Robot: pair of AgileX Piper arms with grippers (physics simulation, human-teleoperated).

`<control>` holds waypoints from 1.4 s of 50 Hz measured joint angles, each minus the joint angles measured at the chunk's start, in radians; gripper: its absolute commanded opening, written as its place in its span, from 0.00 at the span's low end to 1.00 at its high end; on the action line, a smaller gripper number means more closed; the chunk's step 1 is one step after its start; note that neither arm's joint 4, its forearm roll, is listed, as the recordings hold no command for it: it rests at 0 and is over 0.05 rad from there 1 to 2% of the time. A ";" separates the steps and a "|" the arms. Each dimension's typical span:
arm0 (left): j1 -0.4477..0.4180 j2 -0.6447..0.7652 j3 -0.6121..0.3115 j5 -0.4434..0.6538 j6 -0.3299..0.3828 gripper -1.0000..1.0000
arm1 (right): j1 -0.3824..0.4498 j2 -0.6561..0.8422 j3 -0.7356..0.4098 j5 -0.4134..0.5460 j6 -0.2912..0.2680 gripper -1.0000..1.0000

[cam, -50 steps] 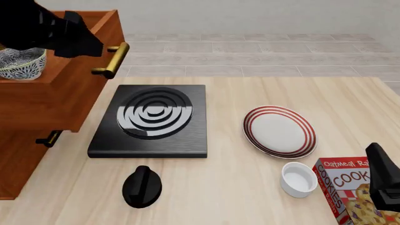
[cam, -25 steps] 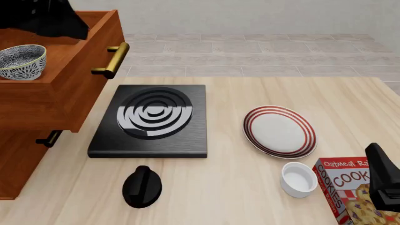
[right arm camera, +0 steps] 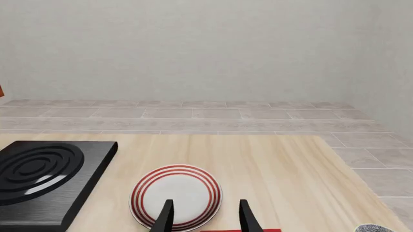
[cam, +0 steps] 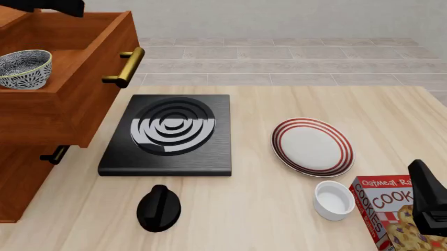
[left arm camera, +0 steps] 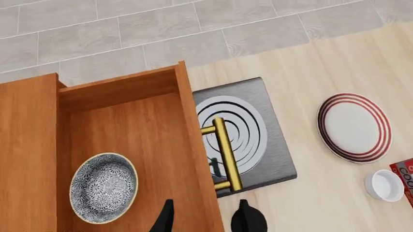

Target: Pick the akita bowl in the top layer of the wooden cabinet and place it on the plate.

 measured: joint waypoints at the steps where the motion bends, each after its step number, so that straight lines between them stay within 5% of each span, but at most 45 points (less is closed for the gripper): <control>1: 0.004 0.003 -0.005 0.002 0.001 1.00 | 0.000 0.000 0.000 0.000 0.000 1.00; 40: 0.210 0.110 -0.147 0.034 0.060 1.00 | -0.001 -0.001 0.000 0.000 -0.001 1.00; 70: 0.301 0.141 -0.094 -0.015 0.081 1.00 | 0.000 -0.001 0.000 0.000 -0.001 1.00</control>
